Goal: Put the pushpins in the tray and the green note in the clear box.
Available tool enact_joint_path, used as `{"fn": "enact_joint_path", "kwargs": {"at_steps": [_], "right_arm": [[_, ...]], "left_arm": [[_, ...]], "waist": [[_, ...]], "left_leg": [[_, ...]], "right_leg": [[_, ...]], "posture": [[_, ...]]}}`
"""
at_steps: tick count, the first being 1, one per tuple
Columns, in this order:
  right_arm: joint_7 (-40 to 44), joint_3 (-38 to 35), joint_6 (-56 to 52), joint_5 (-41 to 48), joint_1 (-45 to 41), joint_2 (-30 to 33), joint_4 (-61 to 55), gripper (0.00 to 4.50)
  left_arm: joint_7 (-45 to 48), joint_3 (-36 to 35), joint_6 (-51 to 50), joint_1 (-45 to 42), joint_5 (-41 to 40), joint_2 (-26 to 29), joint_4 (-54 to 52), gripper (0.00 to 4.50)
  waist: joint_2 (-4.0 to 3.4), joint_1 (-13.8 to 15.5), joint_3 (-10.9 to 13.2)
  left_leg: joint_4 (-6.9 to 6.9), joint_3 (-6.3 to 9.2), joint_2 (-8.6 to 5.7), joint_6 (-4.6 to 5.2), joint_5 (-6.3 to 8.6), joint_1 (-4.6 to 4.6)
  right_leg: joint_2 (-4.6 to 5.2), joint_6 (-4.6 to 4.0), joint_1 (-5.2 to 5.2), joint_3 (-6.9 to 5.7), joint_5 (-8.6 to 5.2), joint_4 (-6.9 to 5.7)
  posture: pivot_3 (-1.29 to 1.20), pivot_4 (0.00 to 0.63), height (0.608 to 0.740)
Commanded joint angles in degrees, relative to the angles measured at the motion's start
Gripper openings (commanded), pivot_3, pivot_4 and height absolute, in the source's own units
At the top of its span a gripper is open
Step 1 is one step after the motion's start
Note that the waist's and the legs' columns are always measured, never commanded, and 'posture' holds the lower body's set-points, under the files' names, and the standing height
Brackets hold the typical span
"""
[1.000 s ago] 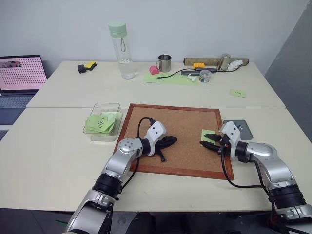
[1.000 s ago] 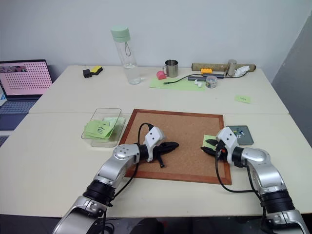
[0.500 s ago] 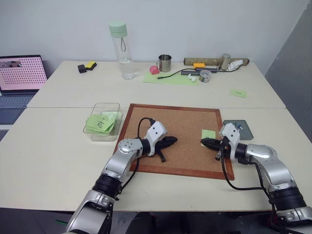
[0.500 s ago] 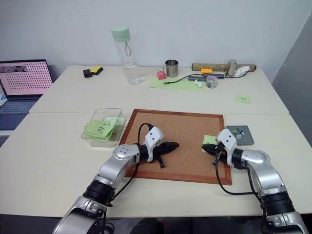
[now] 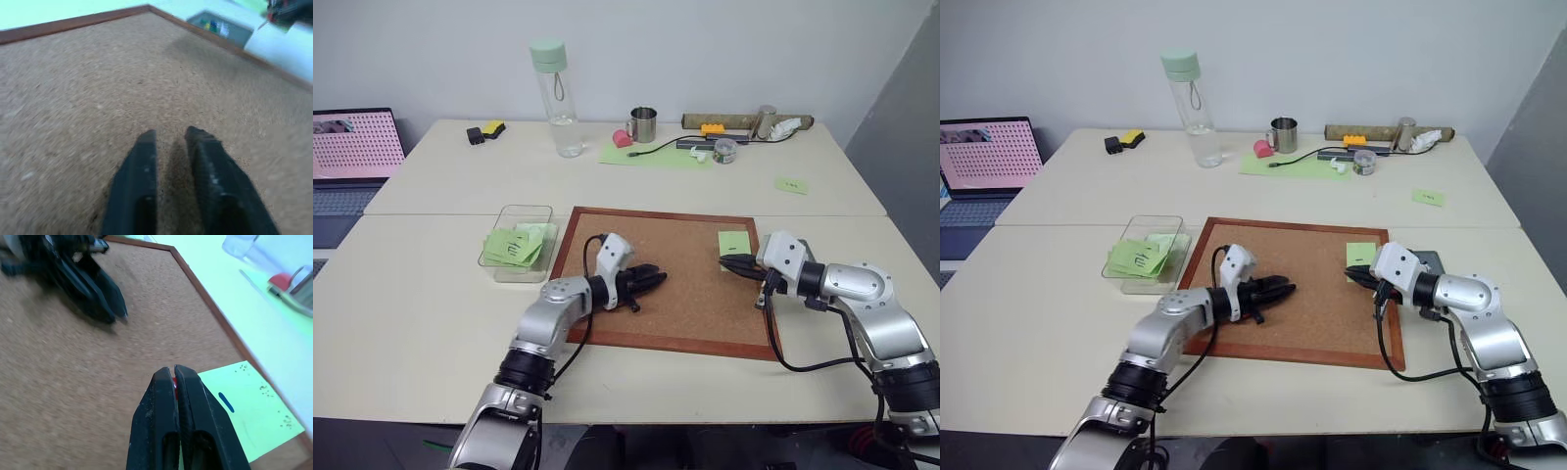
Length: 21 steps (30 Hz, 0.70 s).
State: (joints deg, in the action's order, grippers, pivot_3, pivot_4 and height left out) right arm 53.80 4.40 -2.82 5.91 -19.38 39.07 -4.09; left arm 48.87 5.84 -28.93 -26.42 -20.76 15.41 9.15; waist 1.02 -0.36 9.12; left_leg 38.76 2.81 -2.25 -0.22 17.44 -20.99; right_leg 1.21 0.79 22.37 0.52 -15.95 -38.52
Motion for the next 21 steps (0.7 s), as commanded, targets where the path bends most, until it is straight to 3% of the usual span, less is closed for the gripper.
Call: {"fn": "enact_joint_path", "kwargs": {"at_steps": [1, 5, 11, 21], "right_arm": [[-0.45, 0.42, 6.25, -2.05, -1.77, 0.42, -0.79, 0.00], [0.07, 1.47, 11.22, -3.97, -2.23, 1.00, -1.32, 0.00], [1.25, 3.71, 17.64, -6.54, -3.47, 1.97, -2.35, 0.00], [2.01, 5.96, 18.07, -6.68, -4.30, 1.67, -4.57, 0.00]], "left_arm": [[-0.61, -4.89, -8.17, -0.51, -8.68, -0.63, -7.52, 2.16], [-3.43, -8.27, -15.70, -1.05, -15.95, -3.43, -10.26, 2.89], [-9.07, -8.84, -19.35, -2.69, -19.51, -9.72, -10.21, 3.98], [-11.37, -8.17, -18.12, -6.26, -19.38, -15.55, -4.12, 3.98]], "waist": [[0.02, 0.13, 0.03], [0.04, 0.28, 0.05], [0.10, 0.41, 0.08], [0.14, 0.38, 0.10]], "left_leg": [[0.00, 0.00, -0.01, -0.01, 0.00, -0.02], [0.02, 0.02, -0.02, -0.02, -0.01, -0.05], [0.02, 0.09, -0.04, -0.14, -0.07, -0.10], [0.01, 0.09, -0.04, -0.26, -0.13, -0.11]], "right_leg": [[0.01, 0.01, 0.00, 0.00, 0.00, 0.04], [0.04, 0.01, -0.06, 0.00, 0.00, 0.20], [0.03, 0.07, -0.13, -0.07, 0.06, 0.42], [0.03, 0.07, -0.12, -0.07, 0.06, 0.46]], "posture": [[0.00, 0.150, 0.740], [0.00, 0.150, 0.740], [0.00, 0.150, 0.740], [0.00, 0.150, 0.740]]}}
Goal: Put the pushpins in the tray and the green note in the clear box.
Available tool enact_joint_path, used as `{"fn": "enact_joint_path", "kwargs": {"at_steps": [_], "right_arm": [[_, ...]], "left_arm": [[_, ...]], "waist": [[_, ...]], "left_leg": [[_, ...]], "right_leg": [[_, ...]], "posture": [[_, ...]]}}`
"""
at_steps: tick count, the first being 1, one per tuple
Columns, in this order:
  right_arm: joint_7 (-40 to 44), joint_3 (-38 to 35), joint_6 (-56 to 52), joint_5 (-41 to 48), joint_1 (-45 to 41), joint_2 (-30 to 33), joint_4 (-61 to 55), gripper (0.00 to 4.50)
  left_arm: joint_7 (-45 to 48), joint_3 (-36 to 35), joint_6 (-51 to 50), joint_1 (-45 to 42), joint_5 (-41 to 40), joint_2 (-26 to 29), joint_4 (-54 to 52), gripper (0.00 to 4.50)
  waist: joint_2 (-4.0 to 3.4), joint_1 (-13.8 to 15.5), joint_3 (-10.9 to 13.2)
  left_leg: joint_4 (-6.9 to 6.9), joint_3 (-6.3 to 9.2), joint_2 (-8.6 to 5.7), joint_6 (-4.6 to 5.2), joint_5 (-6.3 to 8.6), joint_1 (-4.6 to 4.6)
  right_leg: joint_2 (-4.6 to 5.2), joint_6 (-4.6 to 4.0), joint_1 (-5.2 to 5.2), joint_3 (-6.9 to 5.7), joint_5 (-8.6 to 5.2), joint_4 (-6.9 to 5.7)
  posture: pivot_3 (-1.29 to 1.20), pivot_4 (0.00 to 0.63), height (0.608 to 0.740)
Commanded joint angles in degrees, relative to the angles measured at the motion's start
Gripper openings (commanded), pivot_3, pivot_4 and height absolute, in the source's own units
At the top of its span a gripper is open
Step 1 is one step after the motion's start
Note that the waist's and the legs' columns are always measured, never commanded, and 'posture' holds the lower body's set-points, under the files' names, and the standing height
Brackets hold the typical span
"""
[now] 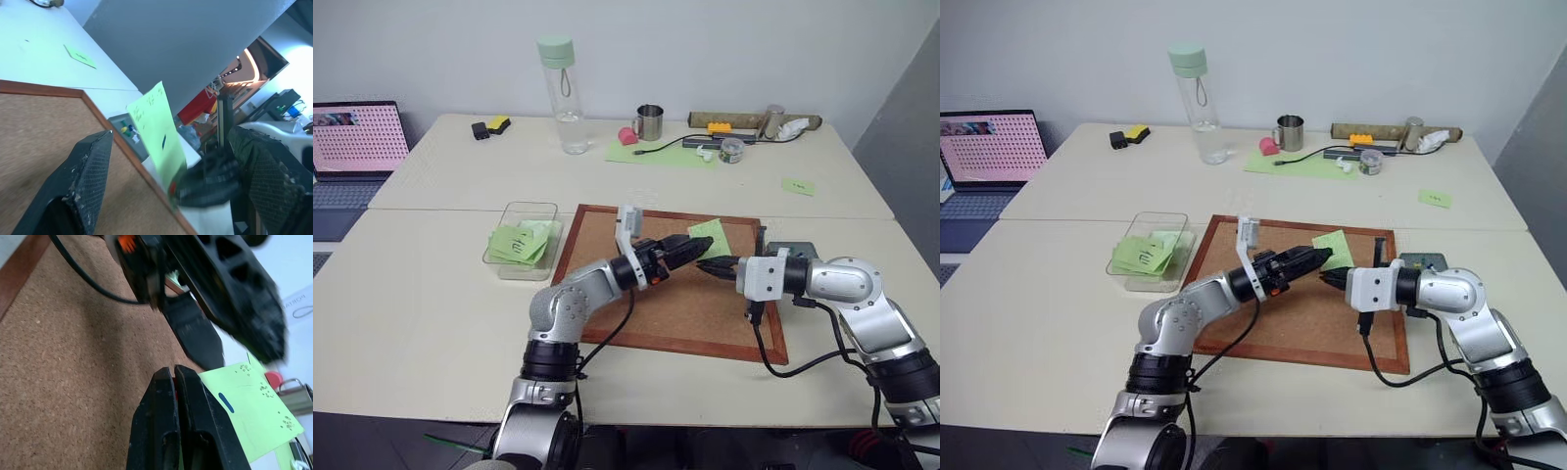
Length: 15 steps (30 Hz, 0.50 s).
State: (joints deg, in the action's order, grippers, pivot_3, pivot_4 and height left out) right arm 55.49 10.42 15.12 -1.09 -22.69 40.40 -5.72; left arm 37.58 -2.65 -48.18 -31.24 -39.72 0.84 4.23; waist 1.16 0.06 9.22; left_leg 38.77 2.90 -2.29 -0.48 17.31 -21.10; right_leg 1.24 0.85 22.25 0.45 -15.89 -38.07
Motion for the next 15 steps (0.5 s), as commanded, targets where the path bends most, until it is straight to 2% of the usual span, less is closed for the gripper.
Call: {"fn": "enact_joint_path", "kwargs": {"at_steps": [1, 3, 4, 6, 15], "right_arm": [[0.32, 0.01, -0.06, 0.36, -0.96, 0.27, -3.21, 0.00], [0.31, 0.06, -0.31, 0.39, -0.84, 0.17, -3.62, 0.00], [0.29, 0.09, -0.41, 0.42, -0.79, 0.13, -3.79, 0.00], [0.27, 0.26, -0.58, 0.42, -0.88, 0.00, -3.90, 0.00], [0.54, 0.94, -0.39, 0.72, -0.57, -0.26, -3.92, 0.00]], "left_arm": [[-0.18, 0.20, 1.34, -1.70, -0.43, -1.30, 1.30, 3.98], [-0.15, 0.13, 1.76, -2.01, -0.35, -1.58, 1.88, 3.65], [-0.01, 0.15, 1.90, -2.07, -0.38, -1.62, 2.02, 3.61], [0.41, 0.37, 2.32, -2.20, -0.23, -1.43, 2.30, 3.11], [1.39, 1.75, 3.47, -1.17, -0.02, -1.66, 1.99, 1.59]], "waist": [[0.00, -0.05, 0.00], [0.00, 0.01, 0.00], [0.00, 0.02, 0.00], [0.00, 0.02, 0.00], [0.00, 0.02, 0.00]], "left_leg": [[0.00, 0.00, 0.00, 0.00, 0.00, 0.00], [0.00, 0.01, 0.00, -0.01, 0.00, 0.00], [0.00, 0.01, 0.00, -0.01, 0.00, -0.01], [0.00, 0.00, 0.00, -0.01, 0.00, -0.01], [0.00, 0.00, 0.00, -0.02, 0.00, -0.01]], "right_leg": [[0.00, 0.00, 0.00, 0.00, 0.00, 0.00], [0.00, 0.00, 0.01, 0.00, 0.00, 0.00], [0.00, 0.00, 0.01, 0.00, 0.00, 0.00], [0.00, 0.00, 0.01, 0.00, 0.00, 0.02], [0.00, 0.00, 0.01, 0.00, 0.00, 0.02]], "posture": [[0.00, 0.150, 0.740], [0.00, 0.150, 0.740], [0.00, 0.150, 0.740], [0.00, 0.150, 0.740], [0.00, 0.150, 0.740]]}}
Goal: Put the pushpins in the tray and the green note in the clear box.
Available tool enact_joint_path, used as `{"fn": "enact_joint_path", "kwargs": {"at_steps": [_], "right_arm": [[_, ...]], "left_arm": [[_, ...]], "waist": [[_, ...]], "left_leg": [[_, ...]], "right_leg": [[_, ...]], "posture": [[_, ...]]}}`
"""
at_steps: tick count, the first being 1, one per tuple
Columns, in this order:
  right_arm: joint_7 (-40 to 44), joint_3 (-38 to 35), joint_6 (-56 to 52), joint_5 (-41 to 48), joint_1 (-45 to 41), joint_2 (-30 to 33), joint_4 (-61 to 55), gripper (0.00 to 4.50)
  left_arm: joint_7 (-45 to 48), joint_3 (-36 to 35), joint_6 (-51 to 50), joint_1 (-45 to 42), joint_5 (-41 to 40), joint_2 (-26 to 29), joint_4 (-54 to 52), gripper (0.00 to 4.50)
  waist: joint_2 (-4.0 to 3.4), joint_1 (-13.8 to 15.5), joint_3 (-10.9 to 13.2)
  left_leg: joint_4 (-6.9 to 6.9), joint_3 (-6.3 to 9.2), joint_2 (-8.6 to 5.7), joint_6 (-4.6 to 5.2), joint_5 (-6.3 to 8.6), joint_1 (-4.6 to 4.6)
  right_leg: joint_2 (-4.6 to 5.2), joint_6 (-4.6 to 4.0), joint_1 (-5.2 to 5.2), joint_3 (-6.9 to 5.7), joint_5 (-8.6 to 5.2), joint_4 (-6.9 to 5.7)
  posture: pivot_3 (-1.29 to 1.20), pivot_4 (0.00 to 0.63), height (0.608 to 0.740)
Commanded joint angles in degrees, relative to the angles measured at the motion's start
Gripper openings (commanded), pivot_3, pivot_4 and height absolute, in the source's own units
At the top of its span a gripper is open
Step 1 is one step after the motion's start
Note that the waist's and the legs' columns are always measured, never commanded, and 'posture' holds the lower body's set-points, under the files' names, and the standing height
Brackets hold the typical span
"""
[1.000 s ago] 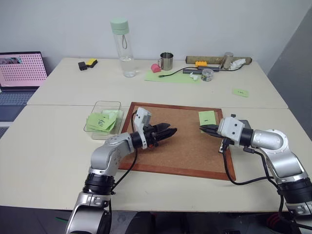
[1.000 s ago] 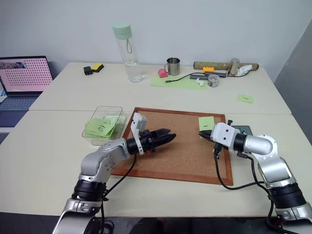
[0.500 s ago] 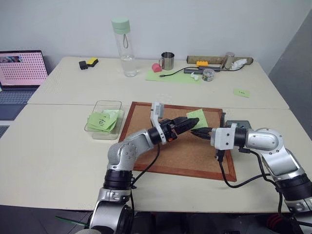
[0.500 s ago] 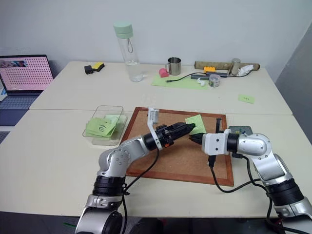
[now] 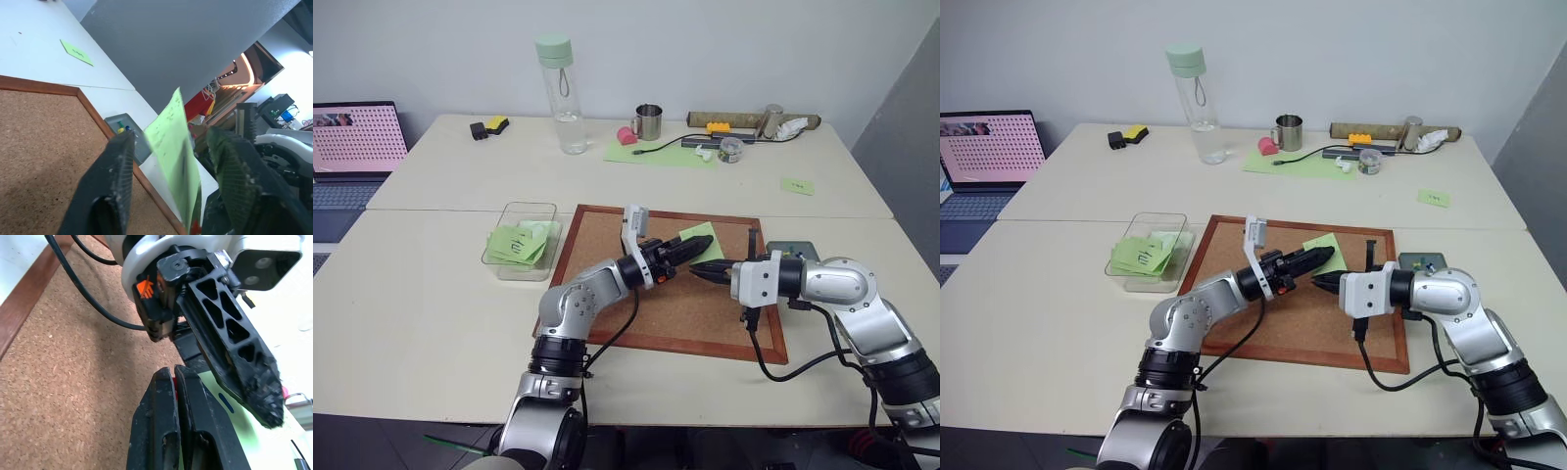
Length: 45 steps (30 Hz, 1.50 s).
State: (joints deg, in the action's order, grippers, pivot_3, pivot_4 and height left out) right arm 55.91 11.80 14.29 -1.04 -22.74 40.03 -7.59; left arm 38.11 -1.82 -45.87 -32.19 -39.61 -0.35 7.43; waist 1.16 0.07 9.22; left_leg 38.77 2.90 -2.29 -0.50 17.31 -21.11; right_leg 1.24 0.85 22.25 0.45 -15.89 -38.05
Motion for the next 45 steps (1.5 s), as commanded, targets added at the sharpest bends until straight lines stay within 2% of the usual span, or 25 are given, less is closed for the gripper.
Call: {"fn": "enact_joint_path", "kwargs": {"at_steps": [1, 9, 20, 25, 29, 35, 45], "right_arm": [[0.11, -0.38, 0.52, 0.66, -0.62, 0.09, -1.94, 0.00], [-0.18, -0.13, 0.82, 0.50, -0.93, -0.28, -1.37, 0.00], [-1.50, -3.16, -3.63, 5.43, -1.21, -1.60, -4.95, 0.00], [-2.82, -6.99, -10.65, 10.15, 0.72, -1.12, -8.89, 0.00], [-5.78, -12.75, -19.94, 13.52, 3.78, -0.04, -10.07, 0.00], [-12.28, -21.22, -28.71, 11.30, 7.66, 3.22, -1.14, 0.00], [-16.58, -20.55, -32.20, 7.88, 5.27, 2.98, 15.53, 0.00]], "left_arm": [[1.01, 1.12, 1.34, -0.11, -0.02, -0.42, -1.21, 1.40], [1.08, 1.47, 2.87, 0.55, 1.05, -0.01, -0.01, 0.04], [-1.16, 1.94, 9.16, 0.17, 6.32, -0.09, 4.06, 0.04], [-1.90, 1.78, 11.95, -0.03, 8.27, -0.80, 6.69, 0.04], [-1.72, 2.15, 12.36, 0.16, 8.59, -0.97, 5.55, 0.04], [-1.88, 2.97, 11.55, 1.68, 8.37, 1.13, -3.36, 0.04], [-2.06, 5.84, 11.72, 4.77, 10.03, 5.36, -10.89, 0.04]], "waist": [[0.00, 0.00, 0.00], [0.00, 0.00, 0.00], [0.00, 0.01, 0.00], [0.00, 0.14, 0.00], [0.00, 0.40, 0.00], [0.00, 0.87, 0.00], [-0.03, 0.86, -0.01]], "left_leg": [[0.00, 0.00, 0.00, 0.00, 0.00, 0.00], [0.00, 0.00, 0.00, 0.00, 0.00, 0.00], [0.00, 0.01, 0.00, 0.00, 0.00, 0.00], [0.00, 0.02, 0.00, 0.01, 0.00, -0.02], [0.00, 0.04, 0.00, 0.02, 0.01, -0.06], [0.02, 0.04, -0.01, 0.03, 0.02, -0.14], [0.00, -0.03, -0.01, 0.05, 0.02, -0.10]], "right_leg": [[0.00, 0.00, 0.00, 0.00, 0.00, 0.00], [0.00, 0.00, 0.00, 0.00, 0.00, 0.00], [0.00, 0.00, 0.00, 0.00, 0.00, 0.00], [0.00, 0.00, 0.00, -0.01, 0.00, 0.02], [0.01, 0.00, 0.01, -0.02, 0.00, 0.04], [0.03, -0.01, 0.05, -0.02, 0.01, 0.04], [0.02, -0.01, 0.05, 0.02, 0.01, 0.00]], "posture": [[0.00, 0.150, 0.740], [0.00, 0.150, 0.740], [0.00, 0.150, 0.740], [0.00, 0.150, 0.740], [0.00, 0.150, 0.740], [0.00, 0.150, 0.740], [0.00, 0.150, 0.740]]}}
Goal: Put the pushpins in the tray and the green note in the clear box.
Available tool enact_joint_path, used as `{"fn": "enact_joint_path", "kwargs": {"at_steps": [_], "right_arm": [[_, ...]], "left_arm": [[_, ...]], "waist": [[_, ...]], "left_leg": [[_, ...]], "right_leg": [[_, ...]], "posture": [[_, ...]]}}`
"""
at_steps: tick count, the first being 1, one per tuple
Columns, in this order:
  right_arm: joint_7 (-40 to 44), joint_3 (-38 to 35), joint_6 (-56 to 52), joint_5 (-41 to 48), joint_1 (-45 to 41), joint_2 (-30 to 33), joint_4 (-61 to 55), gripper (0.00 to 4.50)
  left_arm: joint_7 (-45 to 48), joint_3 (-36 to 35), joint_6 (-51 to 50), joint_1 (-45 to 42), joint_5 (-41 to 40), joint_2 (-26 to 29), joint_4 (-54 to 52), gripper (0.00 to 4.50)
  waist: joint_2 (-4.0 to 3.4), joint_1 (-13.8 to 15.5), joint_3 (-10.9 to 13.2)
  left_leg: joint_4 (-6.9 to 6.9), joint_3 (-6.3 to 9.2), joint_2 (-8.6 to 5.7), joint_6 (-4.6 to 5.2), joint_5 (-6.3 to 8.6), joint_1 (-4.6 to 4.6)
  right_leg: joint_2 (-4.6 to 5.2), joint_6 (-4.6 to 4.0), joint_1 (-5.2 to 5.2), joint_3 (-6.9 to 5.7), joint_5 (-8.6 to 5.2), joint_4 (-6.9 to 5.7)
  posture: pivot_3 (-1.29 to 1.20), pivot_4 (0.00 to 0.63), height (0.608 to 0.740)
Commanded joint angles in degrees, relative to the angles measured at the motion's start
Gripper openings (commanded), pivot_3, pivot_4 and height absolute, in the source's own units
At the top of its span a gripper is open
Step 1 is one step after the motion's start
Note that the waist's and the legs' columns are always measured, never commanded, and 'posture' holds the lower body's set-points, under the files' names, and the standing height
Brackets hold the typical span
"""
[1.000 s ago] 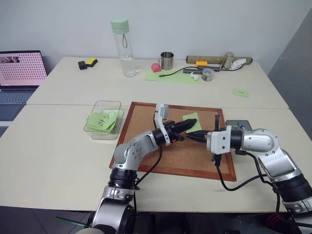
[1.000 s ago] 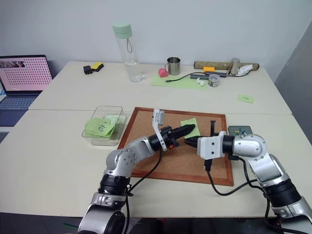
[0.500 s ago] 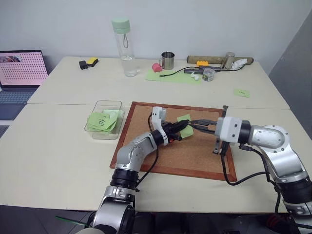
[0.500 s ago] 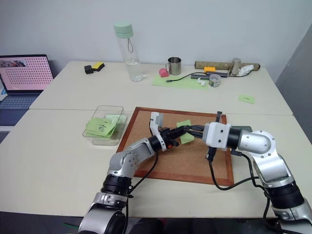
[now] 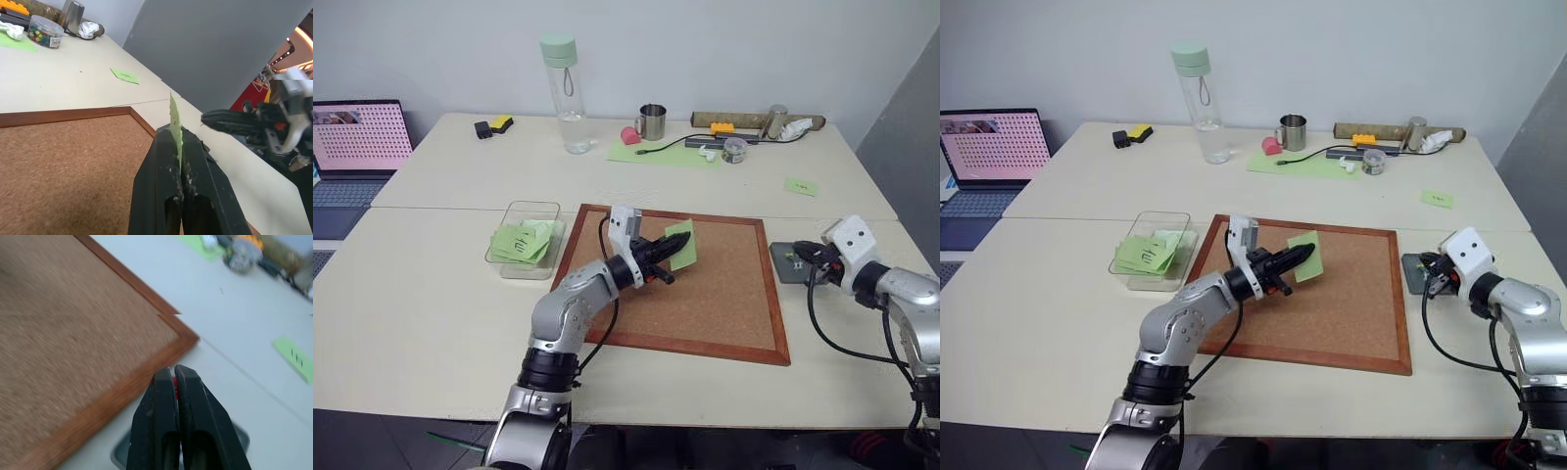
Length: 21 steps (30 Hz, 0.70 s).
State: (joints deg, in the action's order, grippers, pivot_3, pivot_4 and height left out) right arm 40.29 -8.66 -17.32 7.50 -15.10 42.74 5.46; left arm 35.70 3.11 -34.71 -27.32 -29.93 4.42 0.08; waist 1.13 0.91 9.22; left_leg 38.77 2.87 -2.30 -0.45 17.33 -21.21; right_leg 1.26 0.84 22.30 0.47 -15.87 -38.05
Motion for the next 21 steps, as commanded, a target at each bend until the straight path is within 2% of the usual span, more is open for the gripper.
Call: {"fn": "enact_joint_path", "kwargs": {"at_steps": [1, 3, 15, 20, 21], "right_arm": [[-0.88, 0.20, -0.77, -0.78, -2.91, 0.36, 3.52, 0.22], [-0.78, 0.61, -1.08, -1.11, -3.62, 0.60, 4.80, 0.50], [-0.10, -0.81, -5.10, 1.31, -3.40, 0.68, 1.62, 3.30], [-2.02, 0.62, -1.97, -1.76, -3.18, 1.04, 2.98, 4.43], [-2.52, 1.24, -0.54, -3.00, -3.05, 1.19, 3.55, 4.48]], "left_arm": [[0.18, 1.03, 0.61, -0.04, 0.32, 0.71, -3.92, 0.00], [-0.03, 1.21, 0.72, 0.01, 0.37, 0.88, -4.58, 0.00], [-1.67, 0.10, 1.06, 0.96, 0.36, 2.68, -8.75, 0.00], [-2.21, -0.30, 1.24, 0.98, 0.28, 3.33, -9.21, 0.00], [-2.21, -0.25, 1.34, 1.04, 0.33, 3.41, -9.18, 0.00]], "waist": [[-0.01, 0.00, 0.00], [-0.01, 0.01, 0.00], [-0.01, 0.03, 0.00], [-0.01, 0.04, 0.00], [-0.01, 0.04, 0.00]], "left_leg": [[0.00, -0.01, 0.00, 0.00, 0.00, 0.01], [0.00, -0.03, 0.00, 0.01, 0.00, 0.00], [0.00, -0.01, 0.00, 0.01, 0.00, -0.01], [0.00, -0.01, 0.00, 0.01, 0.00, -0.01], [0.00, -0.01, 0.00, 0.01, 0.00, -0.01]], "right_leg": [[0.00, 0.00, 0.00, 0.00, 0.00, 0.00], [0.00, 0.00, 0.00, 0.01, 0.00, 0.00], [-0.01, 0.00, -0.01, 0.00, 0.00, 0.01], [-0.01, 0.00, -0.01, 0.00, 0.00, 0.01], [-0.01, 0.01, -0.01, 0.00, 0.00, 0.01]], "posture": [[0.00, 0.150, 0.740], [0.00, 0.150, 0.740], [0.00, 0.150, 0.740], [0.00, 0.150, 0.740], [0.00, 0.150, 0.740]]}}
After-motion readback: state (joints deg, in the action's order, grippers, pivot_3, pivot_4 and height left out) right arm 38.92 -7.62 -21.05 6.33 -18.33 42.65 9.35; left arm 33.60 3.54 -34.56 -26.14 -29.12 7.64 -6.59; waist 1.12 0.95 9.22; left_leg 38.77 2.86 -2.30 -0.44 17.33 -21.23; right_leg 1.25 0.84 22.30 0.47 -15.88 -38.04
